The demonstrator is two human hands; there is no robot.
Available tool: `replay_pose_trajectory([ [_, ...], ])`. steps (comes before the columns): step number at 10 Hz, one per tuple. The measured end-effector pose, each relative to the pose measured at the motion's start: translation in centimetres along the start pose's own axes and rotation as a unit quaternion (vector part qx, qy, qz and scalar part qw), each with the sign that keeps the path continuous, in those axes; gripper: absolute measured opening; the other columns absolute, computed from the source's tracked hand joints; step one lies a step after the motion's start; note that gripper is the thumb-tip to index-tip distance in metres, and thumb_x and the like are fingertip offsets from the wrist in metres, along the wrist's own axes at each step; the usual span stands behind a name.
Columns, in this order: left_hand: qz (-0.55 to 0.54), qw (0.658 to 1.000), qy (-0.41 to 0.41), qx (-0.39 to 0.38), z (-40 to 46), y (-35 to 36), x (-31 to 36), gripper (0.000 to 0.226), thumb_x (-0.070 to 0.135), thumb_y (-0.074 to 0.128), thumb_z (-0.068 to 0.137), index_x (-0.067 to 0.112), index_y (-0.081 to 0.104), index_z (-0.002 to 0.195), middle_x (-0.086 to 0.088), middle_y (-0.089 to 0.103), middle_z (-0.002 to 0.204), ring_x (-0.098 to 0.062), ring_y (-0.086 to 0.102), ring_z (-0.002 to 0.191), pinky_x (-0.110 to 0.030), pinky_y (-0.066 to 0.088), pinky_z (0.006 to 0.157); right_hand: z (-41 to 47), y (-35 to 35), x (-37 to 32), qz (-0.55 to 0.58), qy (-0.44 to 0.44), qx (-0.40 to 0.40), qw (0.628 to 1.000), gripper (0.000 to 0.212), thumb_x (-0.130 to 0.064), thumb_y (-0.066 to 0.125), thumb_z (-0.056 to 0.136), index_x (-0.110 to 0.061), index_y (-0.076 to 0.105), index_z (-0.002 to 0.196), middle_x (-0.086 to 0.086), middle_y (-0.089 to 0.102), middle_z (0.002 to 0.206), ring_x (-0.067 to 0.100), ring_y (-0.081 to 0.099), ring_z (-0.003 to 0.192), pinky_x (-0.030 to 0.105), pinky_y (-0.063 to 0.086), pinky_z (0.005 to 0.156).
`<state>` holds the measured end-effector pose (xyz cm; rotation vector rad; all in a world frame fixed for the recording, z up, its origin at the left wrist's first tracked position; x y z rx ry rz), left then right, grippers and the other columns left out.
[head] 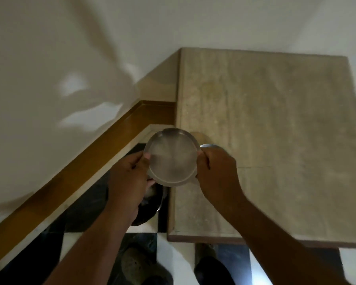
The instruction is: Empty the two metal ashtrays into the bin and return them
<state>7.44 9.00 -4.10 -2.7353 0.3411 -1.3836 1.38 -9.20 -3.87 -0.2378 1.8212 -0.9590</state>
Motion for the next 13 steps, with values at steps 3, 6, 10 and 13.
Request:
replay_pose_trajectory([
  [3,0.079,0.993,0.011,-0.091,-3.7,16.2,-1.4,0.033,0.019,0.054,0.100,0.034,0.065,0.072,0.005,0.068,0.083,-0.029,0.070,0.093,-0.057,0.059,0.086,-1.0,-10.6,13.4,-0.038,0.158,0.043,0.986,0.033,-0.015,0.043,0.098,-0.005,0.069,0.080,0.009,0.068,0.073,0.022,0.067,0.066,0.047,0.060,0.064],
  [6,0.160,0.981,-0.015,-0.112,-5.6,23.5,-4.5,0.023,0.017,0.052,0.079,0.032,0.069,0.076,0.000,0.072,0.092,-0.022,0.069,0.091,-0.051,0.060,0.085,-0.9,-12.6,21.4,-0.049,0.213,0.017,0.976,0.033,-0.013,0.042,0.099,-0.003,0.068,0.081,0.012,0.067,0.076,0.019,0.059,0.064,0.026,0.045,0.053],
  [10,0.293,0.945,0.055,-0.133,-5.3,24.3,-4.8,0.025,0.009,0.062,0.081,0.007,0.069,0.105,-0.009,0.070,0.099,-0.023,0.066,0.092,-0.007,0.045,0.058,0.2,-11.7,22.2,-0.022,0.192,0.012,0.981,0.032,-0.013,0.043,0.098,-0.012,0.057,0.069,0.004,0.058,0.070,0.017,0.055,0.064,0.024,0.037,0.056],
  [13,0.539,0.819,0.155,-0.120,-10.6,16.5,0.7,0.063,0.042,0.052,0.095,0.016,0.032,0.149,-0.010,0.031,0.157,-0.028,0.030,0.144,-0.038,0.030,0.116,-5.0,-17.2,14.5,-0.105,0.237,-0.097,0.961,0.052,-0.038,0.051,0.097,-0.006,0.044,0.136,0.017,0.046,0.138,0.030,0.049,0.124,0.038,0.043,0.101],
])
Point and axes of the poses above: each hand's wrist, its own z-axis towards the middle knuckle, its own y-axis out of the palm, x = y × z, the point moved 5 cm from there along z, towards the middle knuckle
